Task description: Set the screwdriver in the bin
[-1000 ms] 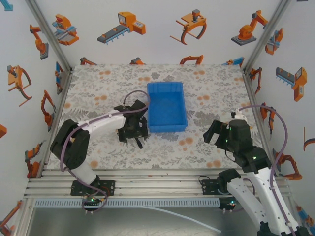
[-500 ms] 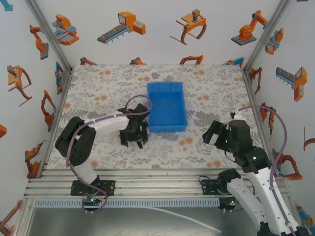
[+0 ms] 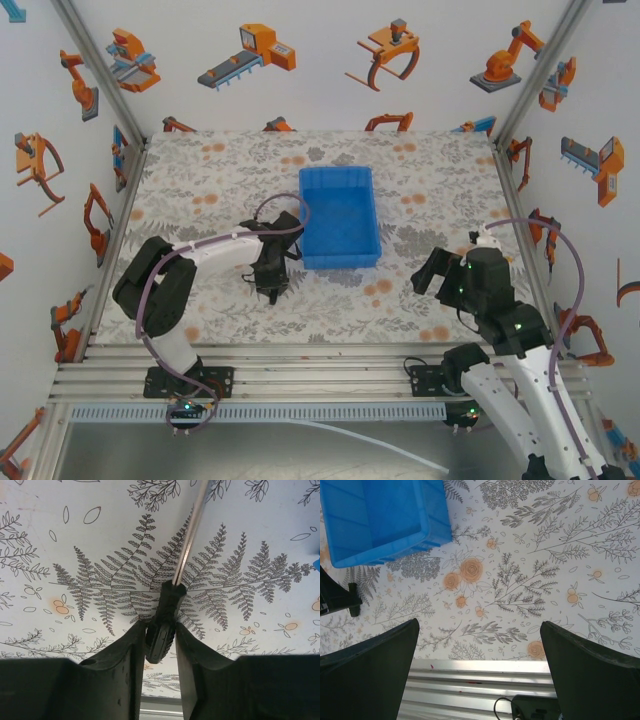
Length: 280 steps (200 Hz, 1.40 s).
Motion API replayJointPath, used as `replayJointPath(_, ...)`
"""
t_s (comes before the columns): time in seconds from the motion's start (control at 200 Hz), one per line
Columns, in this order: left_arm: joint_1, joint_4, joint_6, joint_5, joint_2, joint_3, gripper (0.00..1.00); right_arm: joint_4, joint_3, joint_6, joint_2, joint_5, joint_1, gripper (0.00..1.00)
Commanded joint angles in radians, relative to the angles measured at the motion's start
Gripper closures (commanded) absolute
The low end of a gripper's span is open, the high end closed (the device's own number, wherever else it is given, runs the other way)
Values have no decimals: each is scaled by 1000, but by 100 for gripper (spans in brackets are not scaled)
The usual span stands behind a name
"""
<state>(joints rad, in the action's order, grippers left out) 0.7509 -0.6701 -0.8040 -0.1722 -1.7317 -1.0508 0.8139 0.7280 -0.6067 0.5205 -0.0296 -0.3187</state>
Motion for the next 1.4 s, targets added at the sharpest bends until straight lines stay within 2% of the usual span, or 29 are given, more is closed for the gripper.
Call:
replayJointPath(0.0,4,-17,4,-35,-21,4,71,-19,-6,-15,2,17,-9,1)
replayJointPath(0.1,4,-21,13,-51,-13,2,78,-23,-5,-15,2,17,-10,1)
replayJointPath(0.386,7,-24,96,-180,17,-40,81,-60,-9,-11,38,56,-10,1)
replayJointPath(0.821,8,-8,205,-298,94,-92,82,-189,22,27,184,285,-35,1)
replayJointPath(1.192,5,2,317,-372,145,-179,81,-228,62,40,296,252,-111,1)
replayJointPath(1.397,8,2,373,-341,133,-258,85,-242,56,26,297,235,-122,1)
